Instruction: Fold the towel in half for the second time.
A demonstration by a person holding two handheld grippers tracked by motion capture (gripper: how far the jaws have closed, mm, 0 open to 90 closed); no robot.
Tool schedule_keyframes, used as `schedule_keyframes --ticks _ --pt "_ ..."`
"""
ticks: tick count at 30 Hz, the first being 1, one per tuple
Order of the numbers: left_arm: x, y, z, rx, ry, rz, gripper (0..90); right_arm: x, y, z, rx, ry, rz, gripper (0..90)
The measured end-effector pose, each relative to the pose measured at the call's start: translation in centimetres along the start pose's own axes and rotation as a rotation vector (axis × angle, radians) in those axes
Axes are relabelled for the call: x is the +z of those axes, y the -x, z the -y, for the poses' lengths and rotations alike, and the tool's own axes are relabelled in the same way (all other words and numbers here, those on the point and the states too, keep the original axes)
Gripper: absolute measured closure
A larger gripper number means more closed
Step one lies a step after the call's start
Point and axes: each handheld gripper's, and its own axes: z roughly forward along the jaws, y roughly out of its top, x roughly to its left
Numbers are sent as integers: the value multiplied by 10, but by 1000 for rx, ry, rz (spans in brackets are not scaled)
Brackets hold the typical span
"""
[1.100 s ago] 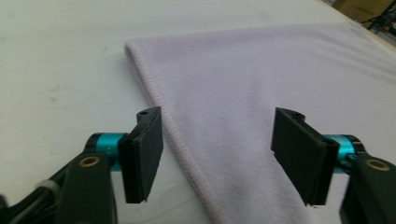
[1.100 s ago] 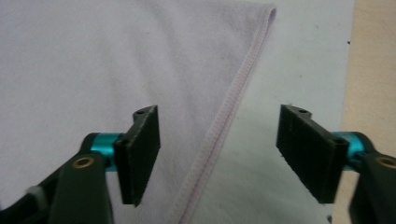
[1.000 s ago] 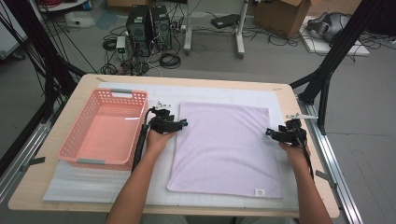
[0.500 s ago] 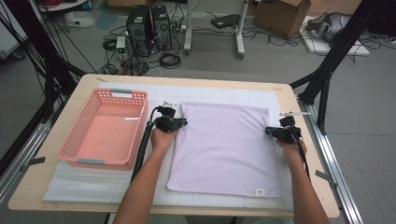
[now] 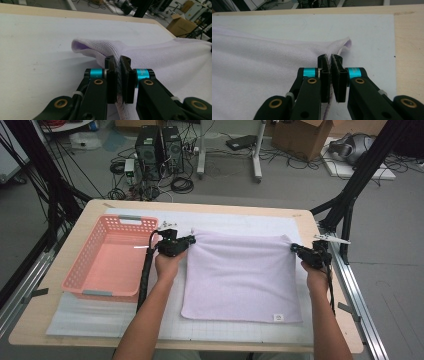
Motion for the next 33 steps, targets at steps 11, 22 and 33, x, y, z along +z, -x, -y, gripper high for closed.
schedule_keyframes --ticks 11,22,33 --pt "-30 16 18 44 -44 45 846 -32 -13 10 -57 -12 -56 859" --pt "-61 37 49 102 -58 97 843 -66 -25 44 -86 -20 -96 857" --pt "-72 35 76 80 -109 71 666 -78 -30 80 -97 -120 -104 842"
